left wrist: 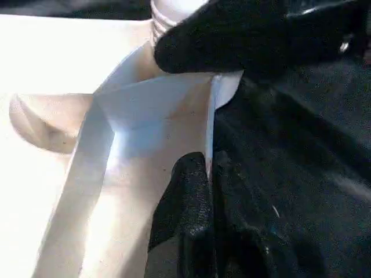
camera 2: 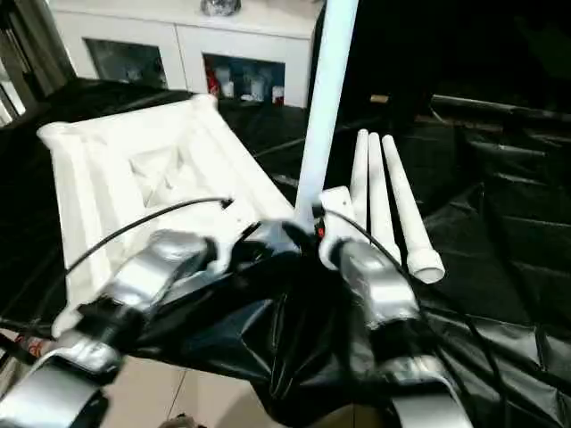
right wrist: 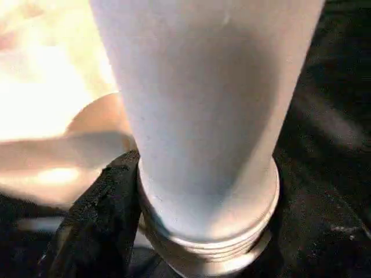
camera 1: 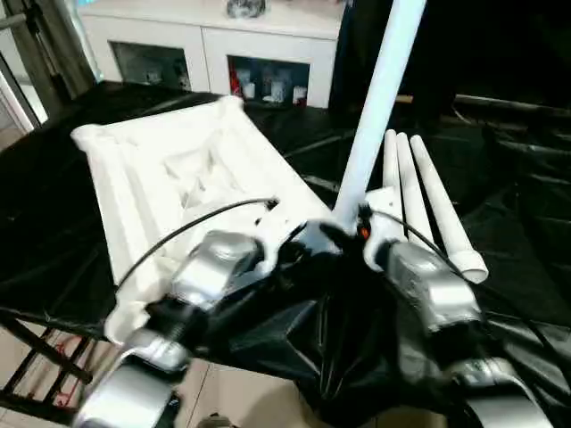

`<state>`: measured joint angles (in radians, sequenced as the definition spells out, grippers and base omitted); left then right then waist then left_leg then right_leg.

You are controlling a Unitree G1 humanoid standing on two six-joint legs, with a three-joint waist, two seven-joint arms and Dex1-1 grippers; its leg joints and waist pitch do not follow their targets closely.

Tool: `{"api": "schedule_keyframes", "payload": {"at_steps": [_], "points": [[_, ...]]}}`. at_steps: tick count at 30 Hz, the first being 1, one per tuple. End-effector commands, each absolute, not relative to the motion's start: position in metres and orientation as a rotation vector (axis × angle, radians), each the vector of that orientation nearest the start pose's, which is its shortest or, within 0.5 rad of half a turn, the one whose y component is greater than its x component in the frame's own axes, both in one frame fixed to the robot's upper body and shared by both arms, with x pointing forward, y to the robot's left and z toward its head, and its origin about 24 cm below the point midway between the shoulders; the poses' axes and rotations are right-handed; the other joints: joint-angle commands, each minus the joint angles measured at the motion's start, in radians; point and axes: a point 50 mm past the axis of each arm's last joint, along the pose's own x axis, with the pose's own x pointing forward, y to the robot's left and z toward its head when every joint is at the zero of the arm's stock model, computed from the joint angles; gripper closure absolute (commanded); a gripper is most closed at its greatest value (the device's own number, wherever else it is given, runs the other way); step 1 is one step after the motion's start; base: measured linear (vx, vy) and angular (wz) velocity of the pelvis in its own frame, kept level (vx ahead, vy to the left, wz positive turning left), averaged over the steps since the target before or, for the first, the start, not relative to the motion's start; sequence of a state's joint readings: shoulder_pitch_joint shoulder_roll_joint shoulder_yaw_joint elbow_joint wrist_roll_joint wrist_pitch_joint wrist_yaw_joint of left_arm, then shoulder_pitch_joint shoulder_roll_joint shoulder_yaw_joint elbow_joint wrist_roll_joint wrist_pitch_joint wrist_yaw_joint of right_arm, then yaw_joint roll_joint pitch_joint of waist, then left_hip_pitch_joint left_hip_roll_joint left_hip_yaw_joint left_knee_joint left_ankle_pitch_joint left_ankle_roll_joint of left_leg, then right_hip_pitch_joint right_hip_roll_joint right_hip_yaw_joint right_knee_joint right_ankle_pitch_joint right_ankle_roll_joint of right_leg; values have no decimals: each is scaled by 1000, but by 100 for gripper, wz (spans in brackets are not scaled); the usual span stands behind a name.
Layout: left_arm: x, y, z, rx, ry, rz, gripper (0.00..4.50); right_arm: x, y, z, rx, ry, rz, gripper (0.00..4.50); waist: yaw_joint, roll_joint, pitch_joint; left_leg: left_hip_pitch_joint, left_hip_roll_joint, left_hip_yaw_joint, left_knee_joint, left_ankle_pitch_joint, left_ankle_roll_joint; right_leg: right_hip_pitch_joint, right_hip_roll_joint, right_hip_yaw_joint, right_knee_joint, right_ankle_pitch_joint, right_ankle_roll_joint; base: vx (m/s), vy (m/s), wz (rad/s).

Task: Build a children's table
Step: Rotate leg to tighten

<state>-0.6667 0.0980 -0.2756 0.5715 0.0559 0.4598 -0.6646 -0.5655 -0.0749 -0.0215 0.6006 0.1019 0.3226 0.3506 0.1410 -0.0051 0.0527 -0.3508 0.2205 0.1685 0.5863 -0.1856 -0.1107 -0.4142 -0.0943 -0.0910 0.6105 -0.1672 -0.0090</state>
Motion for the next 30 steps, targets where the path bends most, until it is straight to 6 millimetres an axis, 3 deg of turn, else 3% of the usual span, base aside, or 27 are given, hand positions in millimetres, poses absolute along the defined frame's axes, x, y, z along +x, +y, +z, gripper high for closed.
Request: {"api": "schedule_keyframes", "payload": {"at_steps": [1,4,6,7,10,14,17,22,27,30], "points": [[349,48,76,248,381,-811,450,330,-79,16,101,489,531,172,-4,-9,-68,-2,-3,4,-73,-192,-8,53,-47,42,-88,-359,-108,0,0,0],[348,38,78,250,357,-851,450,333,-72,20,119,469,552,172,-3,-8,-69,-7,-3,6,-71,-179,5,56,-46,43,-81,-287,-128,0,0,0],[347,35,79,245,346,-871,450,333,-72,21,128,462,564,117,-1,-7,-71,-8,-2,6,-70,-162,15,59,-47,45,-77,-253,-140,0,0,0],[345,37,78,242,339,-896,450,333,-74,23,117,448,580,117,-1,-7,-70,-9,-2,6,-71,-162,16,59,-46,44,-77,-253,-142,0,0,0],[341,47,75,258,337,-944,450,332,-81,28,77,416,643,84,-2,-8,-67,-9,-2,6,-73,-190,20,60,-48,43,-83,-296,-131,0,0,0],[334,58,70,298,349,-1028,450,329,-92,33,18,383,753,84,-6,-9,-63,-8,0,4,-77,-225,26,59,-50,43,-94,-381,-103,0,0,0],[326,70,67,329,358,-1108,450,323,-106,39,-48,359,862,84,-6,-9,-64,-8,1,5,-77,-210,31,57,-50,44,-95,-389,-98,0,0,0],[309,82,66,351,387,-1275,450,314,-127,46,-112,356,981,84,-3,-8,-66,-10,7,4,-76,-188,34,60,-49,45,-81,-312,-135,0,0,0],[298,95,63,383,431,-1332,450,308,-145,51,-159,360,1044,84,2,-4,-73,-5,10,9,-65,-122,54,57,-44,48,-56,-132,-213,0,0,0],[296,98,63,384,437,-1338,450,307,-149,53,-167,364,1059,84,3,-6,-71,-7,8,10,-65,-142,53,61,-43,46,-56,-127,-219,0,0,0]]}}
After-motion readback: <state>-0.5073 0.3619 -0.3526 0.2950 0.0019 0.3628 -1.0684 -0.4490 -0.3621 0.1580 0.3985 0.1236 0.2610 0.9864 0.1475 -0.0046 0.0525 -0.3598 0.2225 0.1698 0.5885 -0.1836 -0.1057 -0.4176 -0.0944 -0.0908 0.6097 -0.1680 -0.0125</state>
